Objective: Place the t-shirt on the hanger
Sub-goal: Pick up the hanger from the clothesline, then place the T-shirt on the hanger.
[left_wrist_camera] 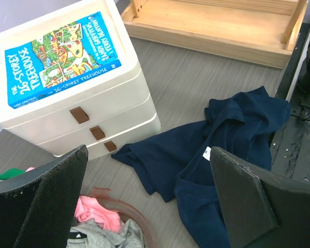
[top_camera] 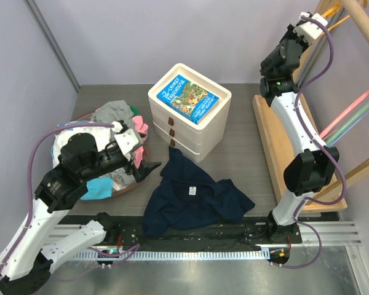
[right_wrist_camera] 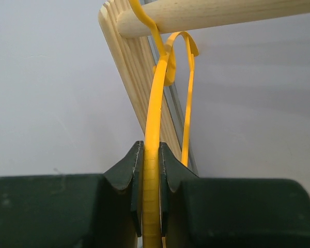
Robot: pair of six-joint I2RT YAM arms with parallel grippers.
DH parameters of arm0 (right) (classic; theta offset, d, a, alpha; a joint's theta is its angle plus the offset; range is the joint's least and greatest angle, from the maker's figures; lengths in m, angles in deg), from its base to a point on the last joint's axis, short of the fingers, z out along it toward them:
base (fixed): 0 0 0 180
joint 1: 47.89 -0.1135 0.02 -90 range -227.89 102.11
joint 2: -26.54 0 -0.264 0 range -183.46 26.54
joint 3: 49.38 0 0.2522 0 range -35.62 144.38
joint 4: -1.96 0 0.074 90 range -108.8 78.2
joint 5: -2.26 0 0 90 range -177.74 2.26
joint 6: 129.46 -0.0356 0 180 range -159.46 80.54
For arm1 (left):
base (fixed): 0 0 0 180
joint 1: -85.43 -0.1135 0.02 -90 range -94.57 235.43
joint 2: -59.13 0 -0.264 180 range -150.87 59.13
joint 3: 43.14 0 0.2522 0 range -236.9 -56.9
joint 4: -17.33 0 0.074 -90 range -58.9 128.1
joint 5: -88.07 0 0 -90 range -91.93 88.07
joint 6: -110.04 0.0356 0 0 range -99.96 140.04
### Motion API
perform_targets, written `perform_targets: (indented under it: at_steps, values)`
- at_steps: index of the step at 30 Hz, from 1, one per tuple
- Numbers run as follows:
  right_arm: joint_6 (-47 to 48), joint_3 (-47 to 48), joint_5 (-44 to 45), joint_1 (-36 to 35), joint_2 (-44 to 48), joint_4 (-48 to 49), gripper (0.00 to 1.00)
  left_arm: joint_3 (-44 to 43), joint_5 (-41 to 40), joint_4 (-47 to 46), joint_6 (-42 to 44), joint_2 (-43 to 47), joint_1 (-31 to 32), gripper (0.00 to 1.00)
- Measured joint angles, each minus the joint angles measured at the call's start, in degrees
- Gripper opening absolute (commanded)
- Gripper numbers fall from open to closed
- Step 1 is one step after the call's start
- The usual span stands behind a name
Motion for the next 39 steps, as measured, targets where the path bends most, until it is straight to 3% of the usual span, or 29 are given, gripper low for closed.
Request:
perform_targets:
  at_steps: [6, 11, 23, 27, 30, 36, 39]
  values:
    - [-0.9, -3.32, -1.97, -0.15, 1.66, 0.55, 0.01, 0.11, 0.0, -0.04, -0.17, -0.2, 0.0, 1.0]
    - [-7.17, -9.99, -4.55, -1.75, 8.55, -6.62, 0.01, 0.59, 0.04, 0.02, -0.31, -0.26, 0.0, 1.0]
    - [-13.18, -30.05, -9.92, -18.47, 36.26, -19.1, 0.01, 0.85, 0.22, 0.66, -1.31, -0.02, 0.0, 1.0]
    - [-16.83, -35.12, -21.03, -19.02, 46.38, -28.3, 0.01, 0.85, 2.6, 2.36, -1.75, 0.72, 0.0, 1.0]
    - [-17.92, -36.61, -36.76, -18.91, 54.34, -37.68, 0.01, 0.94, 5.97, 3.21, -1.92, 2.16, -0.42, 1.0]
    - [-16.79, -35.69, -69.83, -18.91, 60.94, -51.23, 0.01, 0.98, 11.02, 2.32, -1.25, 5.92, -4.61, 1.0]
    - [-14.29, -33.86, -81.7, -18.91, 60.02, -59.12, 0.01, 1.75, 11.23, 0.44, 0.52, 8.85, -5.25, 1.0]
